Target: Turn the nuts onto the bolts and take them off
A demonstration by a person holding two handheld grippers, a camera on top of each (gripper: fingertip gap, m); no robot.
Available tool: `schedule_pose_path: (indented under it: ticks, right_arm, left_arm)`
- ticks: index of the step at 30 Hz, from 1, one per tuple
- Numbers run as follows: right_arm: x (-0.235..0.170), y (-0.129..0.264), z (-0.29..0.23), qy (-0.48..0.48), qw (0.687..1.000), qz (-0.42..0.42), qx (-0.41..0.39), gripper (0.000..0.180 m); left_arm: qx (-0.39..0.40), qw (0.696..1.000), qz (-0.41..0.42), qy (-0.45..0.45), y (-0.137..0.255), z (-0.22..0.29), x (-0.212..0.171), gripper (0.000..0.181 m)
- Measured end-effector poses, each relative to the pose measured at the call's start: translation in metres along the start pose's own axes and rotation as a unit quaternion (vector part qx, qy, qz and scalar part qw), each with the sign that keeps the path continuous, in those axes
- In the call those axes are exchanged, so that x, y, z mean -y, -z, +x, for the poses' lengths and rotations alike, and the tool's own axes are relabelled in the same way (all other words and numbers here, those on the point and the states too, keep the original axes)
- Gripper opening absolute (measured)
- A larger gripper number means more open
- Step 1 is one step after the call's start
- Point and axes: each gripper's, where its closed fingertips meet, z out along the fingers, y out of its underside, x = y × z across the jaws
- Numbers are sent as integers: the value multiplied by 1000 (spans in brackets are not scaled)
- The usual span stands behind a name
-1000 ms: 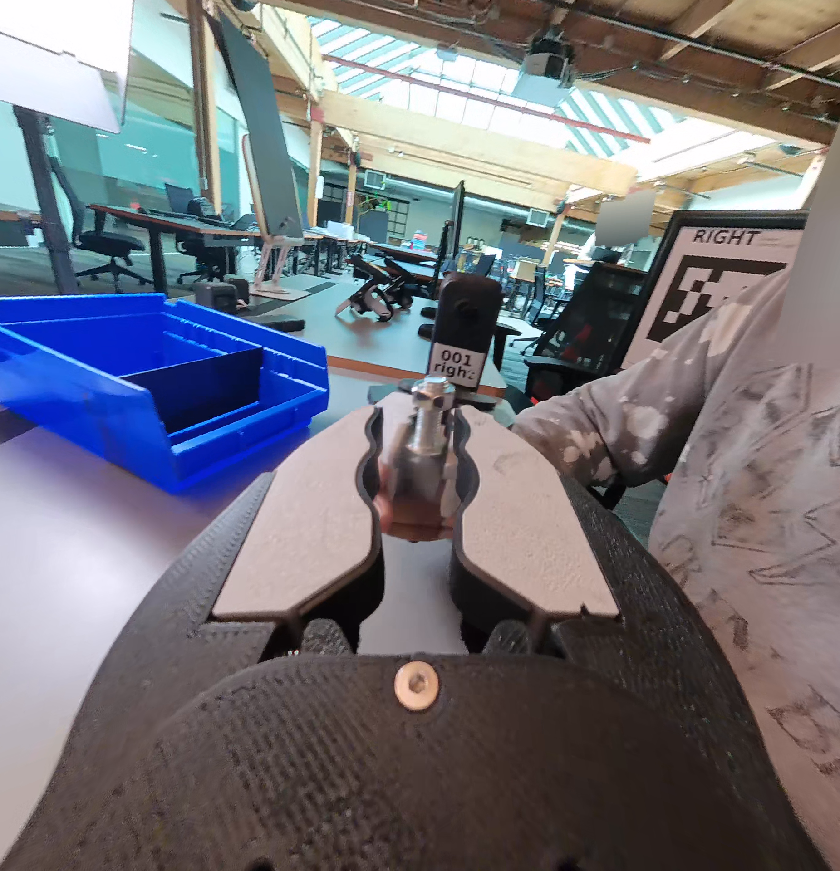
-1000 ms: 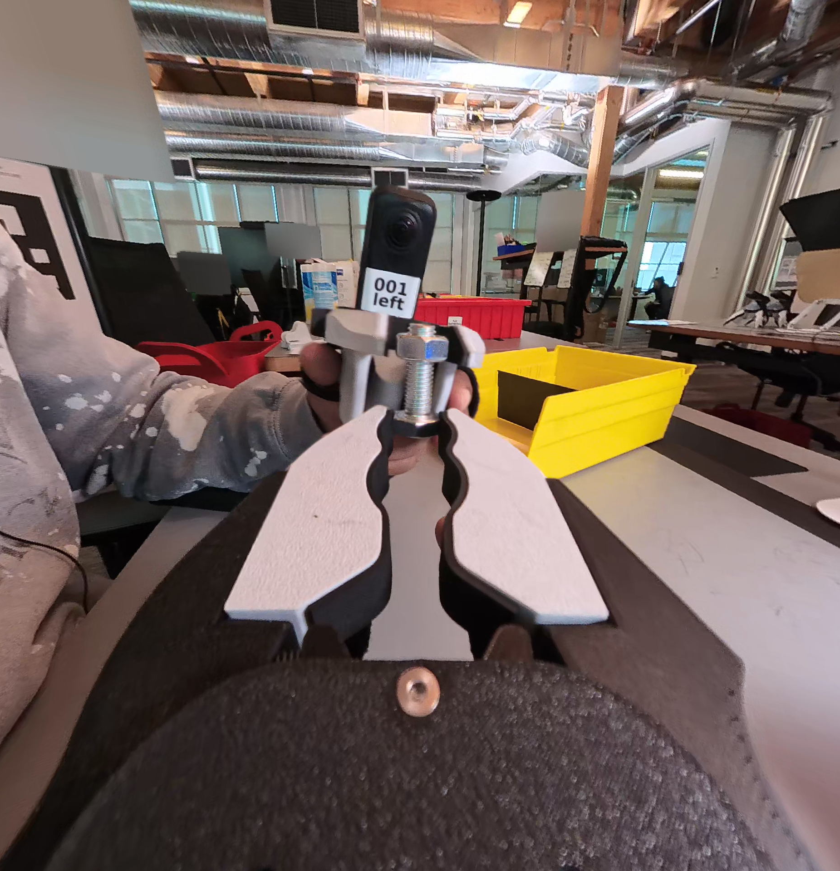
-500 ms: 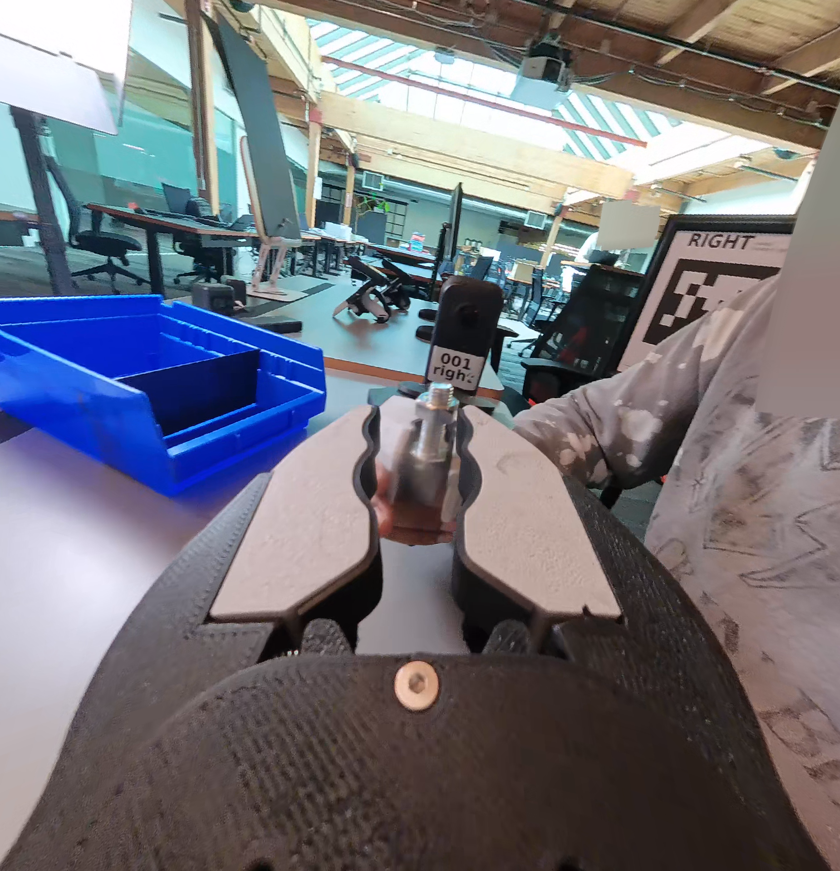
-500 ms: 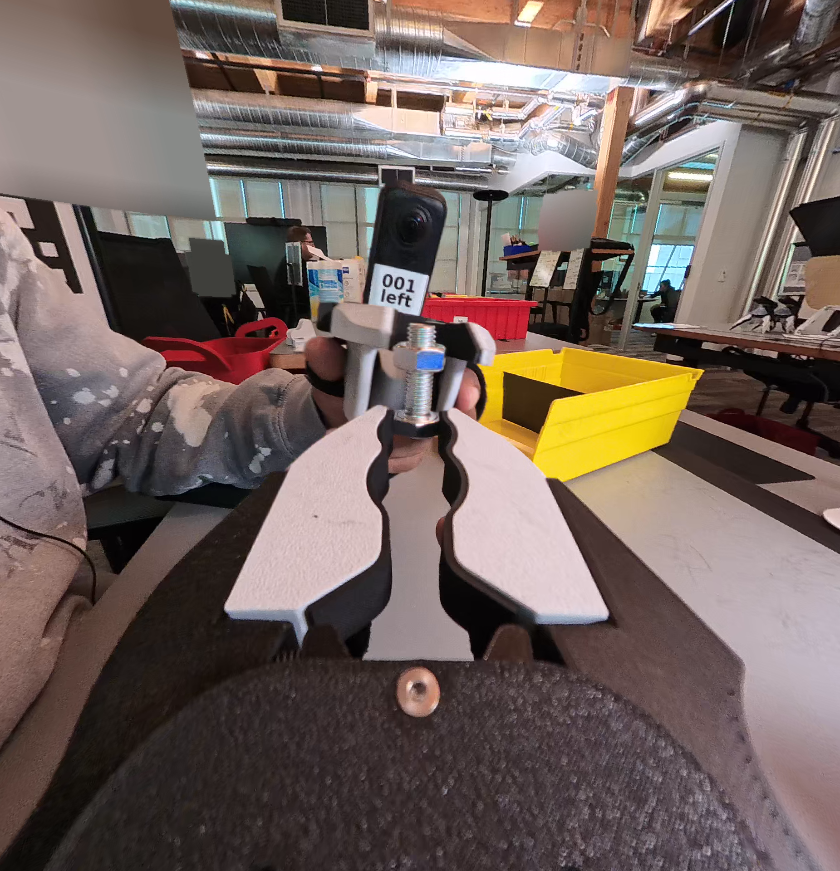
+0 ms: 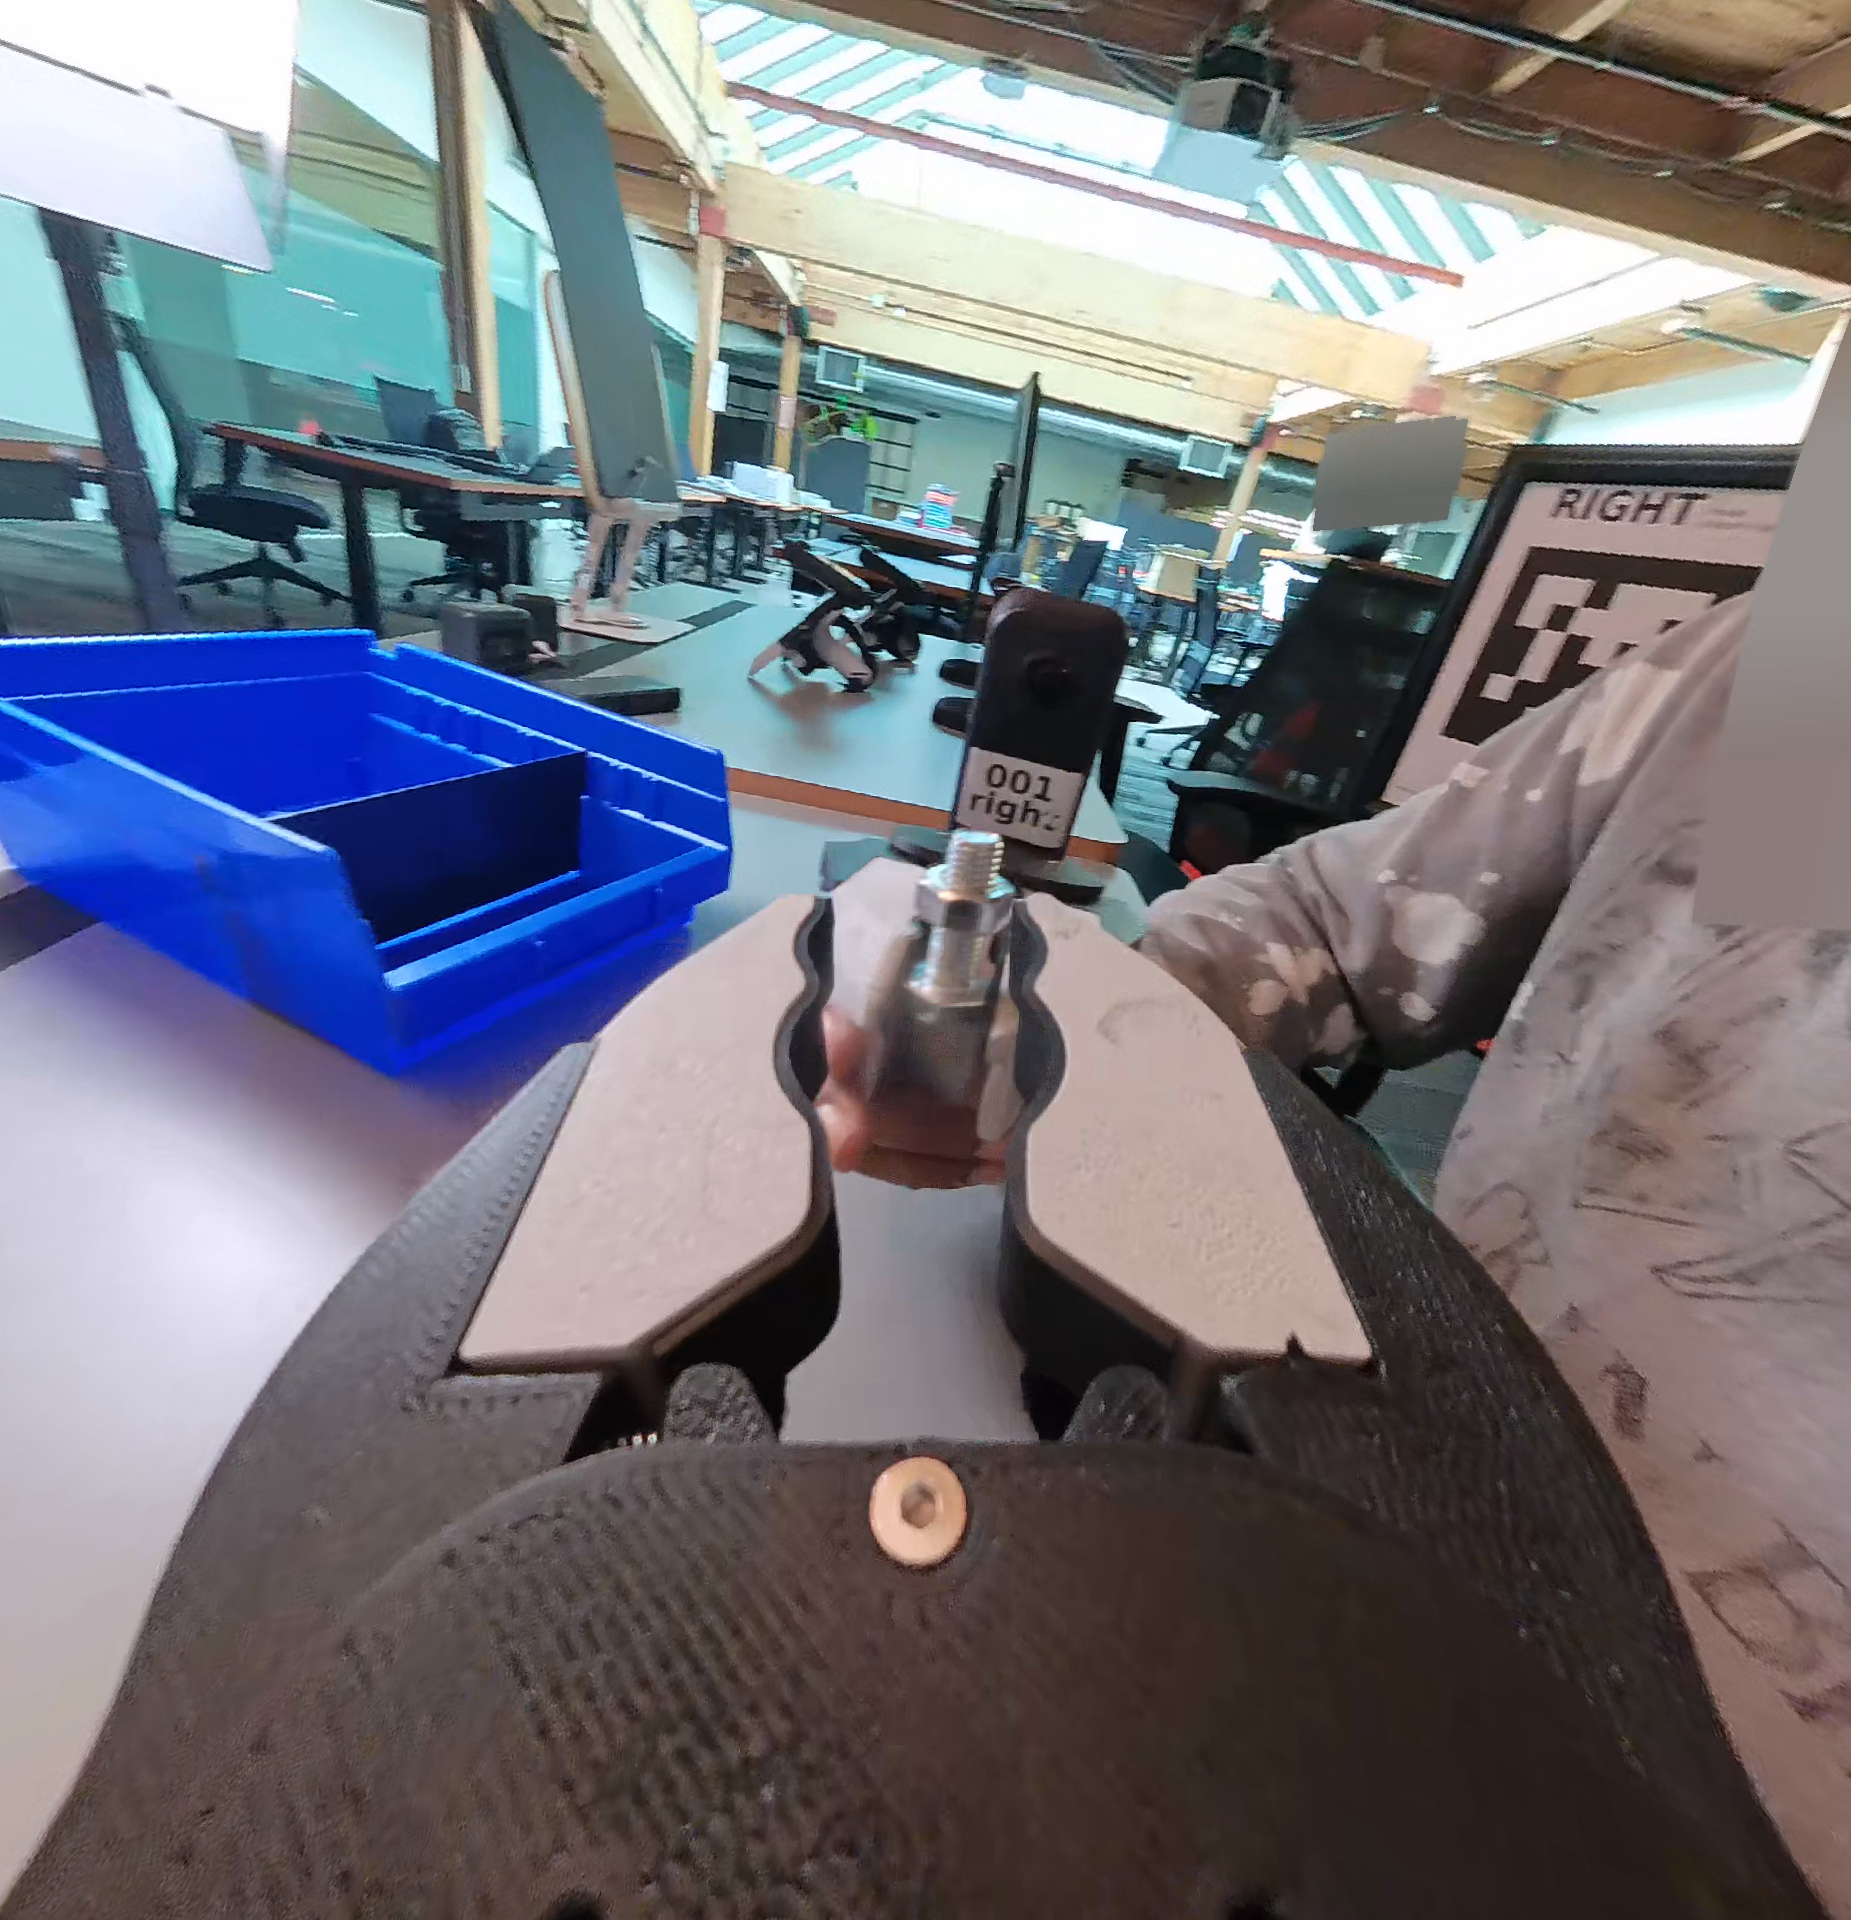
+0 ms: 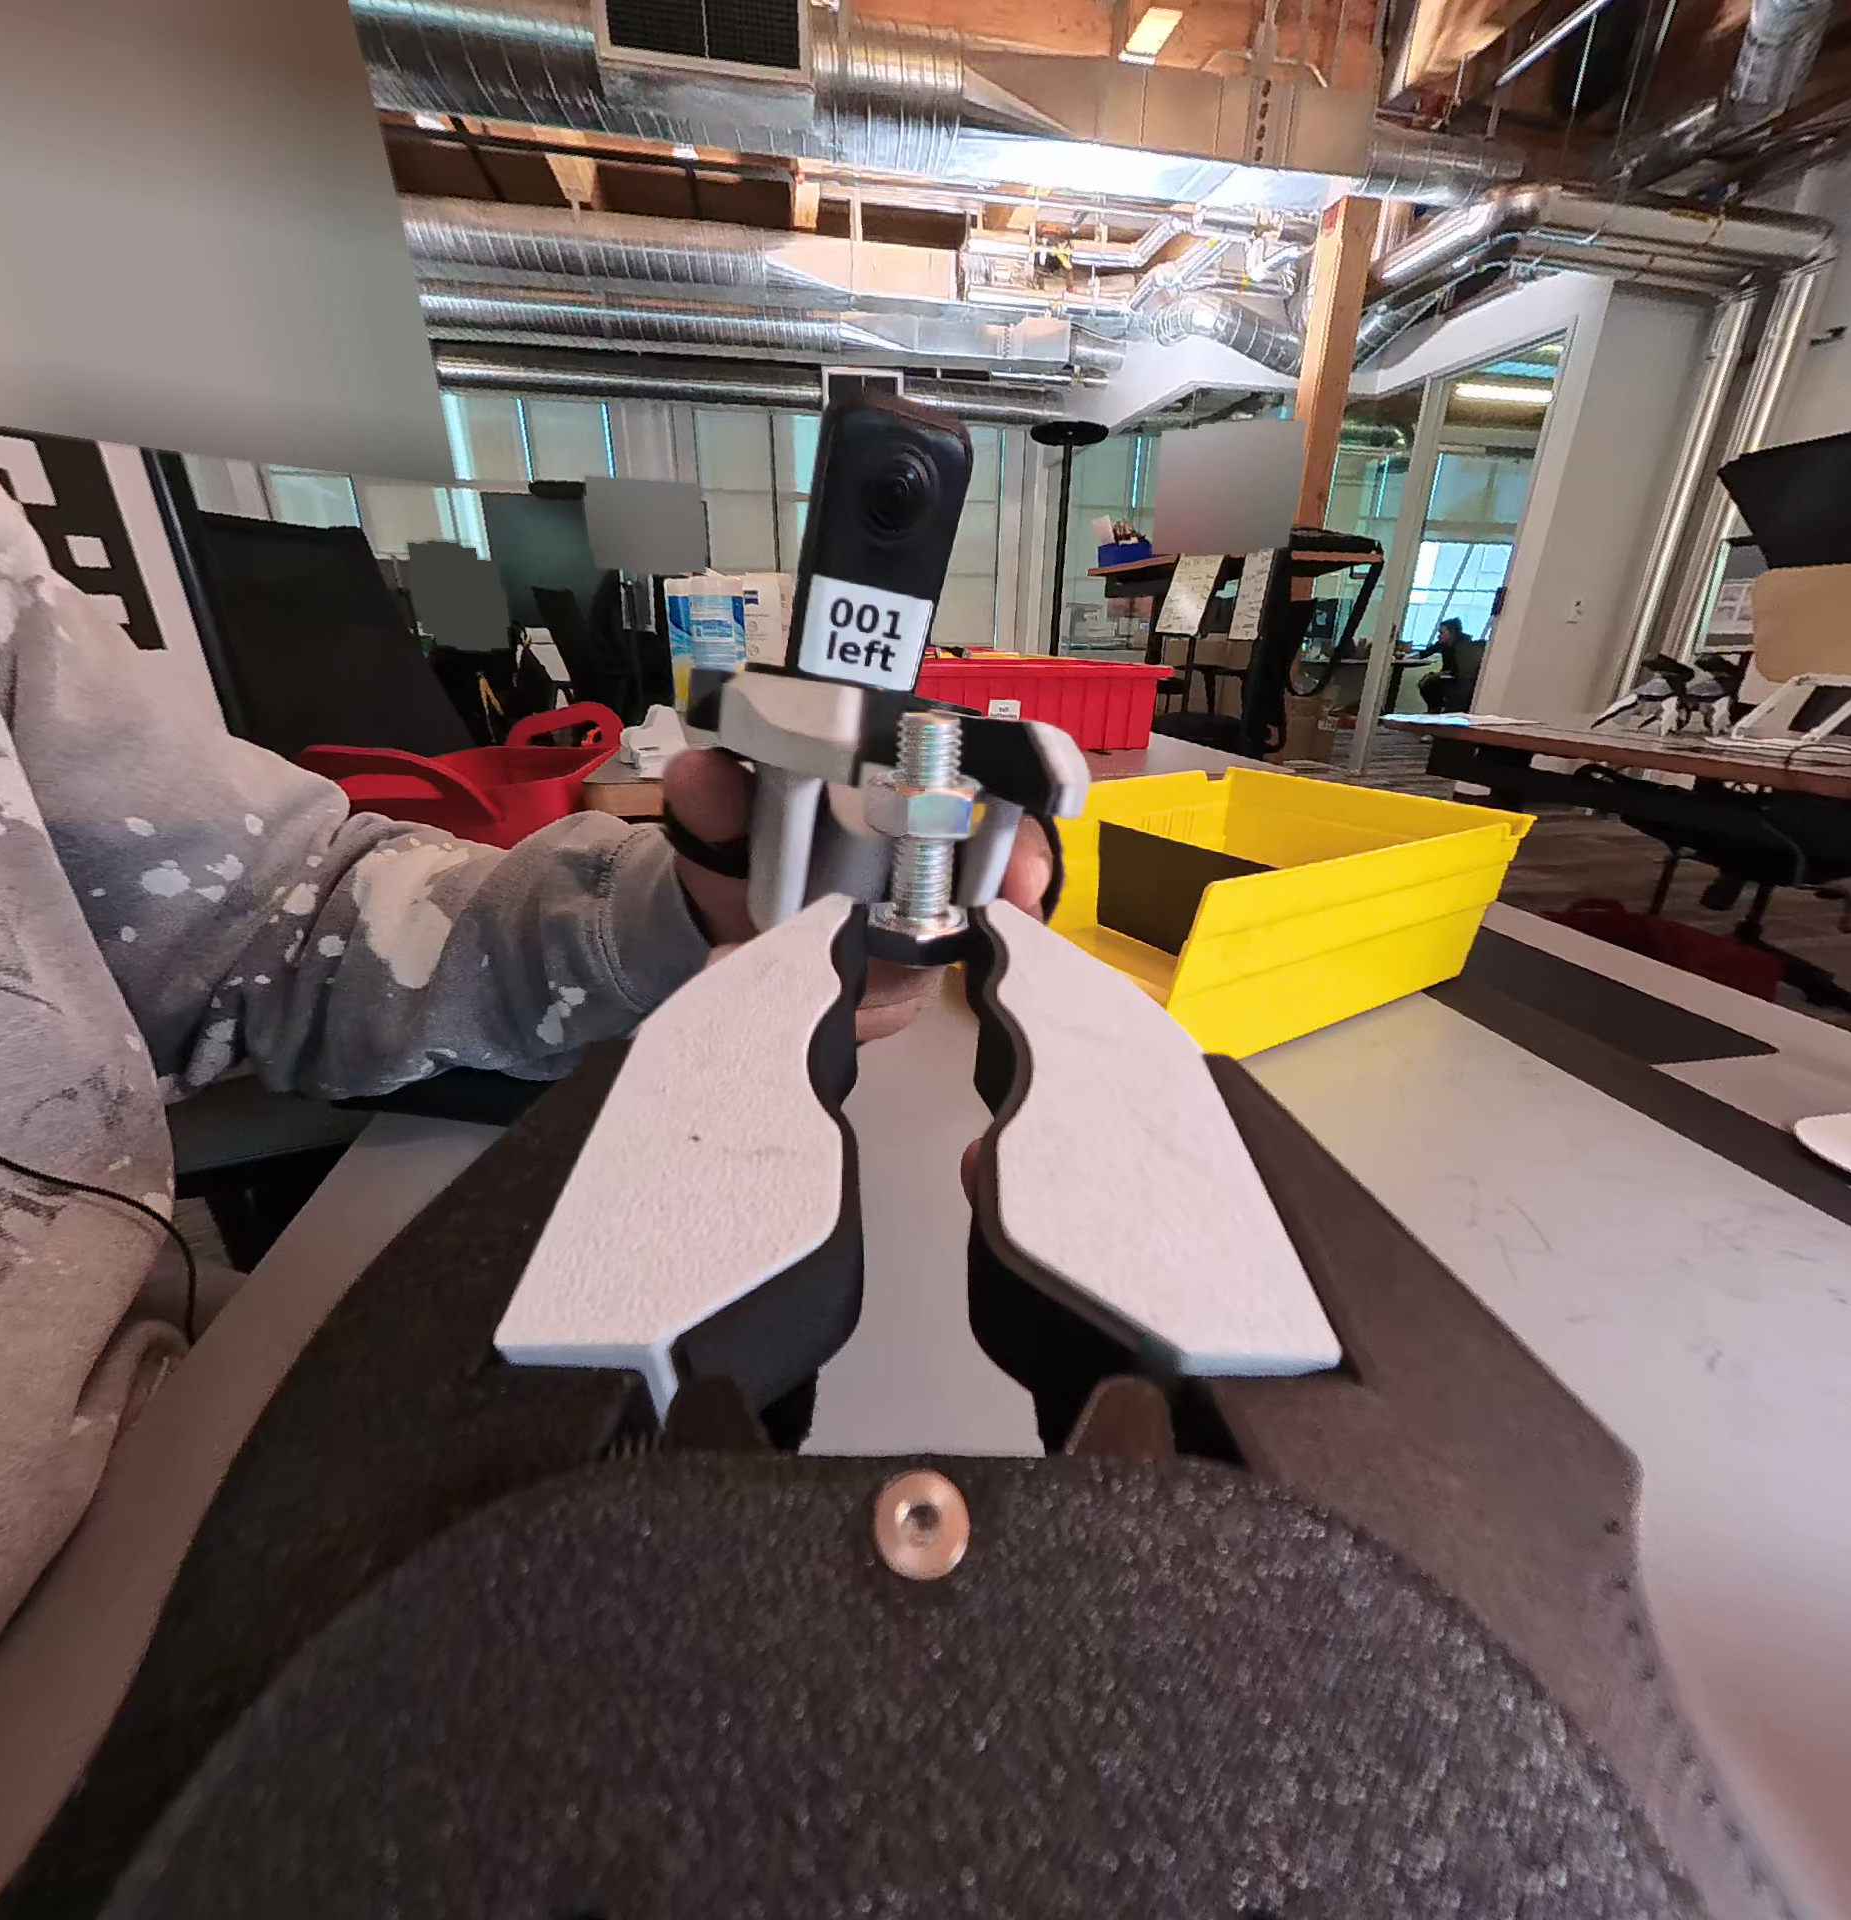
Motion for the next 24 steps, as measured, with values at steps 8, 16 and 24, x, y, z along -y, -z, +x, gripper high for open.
schedule_pose_path:
  ticks: [8, 16, 24]
  right_arm:
    - [5, 1, -2, 3, 1000, 7, 7, 18]
    - [0, 0, 1, 5, 1000, -5, -5, 18]
    - [7, 0, -2, 8, 1000, 7, 1, 18]
  left_arm:
    - [88, 996, -12, 23, 8, -32, -5, 8]
    - [-1, 1000, 1, 19, 4, -2, 4, 34]
    - [86, 995, -37, 20, 10, -32, -9, 14]
